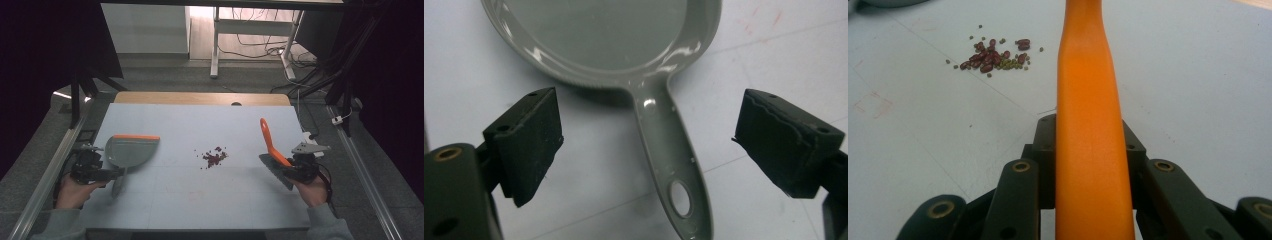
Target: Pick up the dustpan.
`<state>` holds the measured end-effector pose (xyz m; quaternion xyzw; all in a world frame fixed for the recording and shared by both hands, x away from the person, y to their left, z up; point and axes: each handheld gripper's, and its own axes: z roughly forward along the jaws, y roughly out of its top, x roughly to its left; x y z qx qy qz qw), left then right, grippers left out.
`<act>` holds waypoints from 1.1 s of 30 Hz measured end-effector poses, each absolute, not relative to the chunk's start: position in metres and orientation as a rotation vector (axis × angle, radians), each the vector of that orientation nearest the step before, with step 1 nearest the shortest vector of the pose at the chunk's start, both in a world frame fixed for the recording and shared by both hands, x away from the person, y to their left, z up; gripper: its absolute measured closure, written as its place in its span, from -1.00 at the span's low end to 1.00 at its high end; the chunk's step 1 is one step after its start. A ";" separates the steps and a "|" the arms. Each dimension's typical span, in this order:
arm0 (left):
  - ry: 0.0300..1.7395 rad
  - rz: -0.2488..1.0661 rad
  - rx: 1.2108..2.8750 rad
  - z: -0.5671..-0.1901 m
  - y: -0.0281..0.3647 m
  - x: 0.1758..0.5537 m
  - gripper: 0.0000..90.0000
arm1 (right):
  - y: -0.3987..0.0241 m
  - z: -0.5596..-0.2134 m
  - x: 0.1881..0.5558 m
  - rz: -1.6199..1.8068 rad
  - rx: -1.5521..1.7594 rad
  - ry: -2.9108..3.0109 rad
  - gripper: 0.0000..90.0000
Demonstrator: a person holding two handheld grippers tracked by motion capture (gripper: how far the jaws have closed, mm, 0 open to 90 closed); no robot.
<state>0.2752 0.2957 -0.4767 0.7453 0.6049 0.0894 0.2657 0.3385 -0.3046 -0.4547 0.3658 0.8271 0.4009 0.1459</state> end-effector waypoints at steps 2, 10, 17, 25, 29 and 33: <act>1.653 0.221 2.025 -0.483 0.294 0.277 -0.72 | -0.304 -0.455 0.339 1.152 1.052 2.385 0.57; 1.701 0.154 2.030 -0.503 0.285 0.287 -0.73 | -0.304 -0.457 0.339 1.139 1.056 2.390 0.57; 1.722 0.116 2.003 -0.514 0.285 0.292 -0.67 | -0.303 -0.458 0.339 1.134 1.046 2.393 0.57; 1.755 0.111 1.979 -0.523 0.284 0.298 -0.40 | -0.303 -0.458 0.339 1.130 1.047 2.391 0.57; 1.784 0.139 1.974 -0.524 0.283 0.300 -0.21 | -0.302 -0.458 0.339 1.126 1.047 2.395 0.57; 1.789 0.135 1.958 -0.523 0.284 0.300 -0.02 | -0.302 -0.459 0.339 1.123 1.048 2.394 0.57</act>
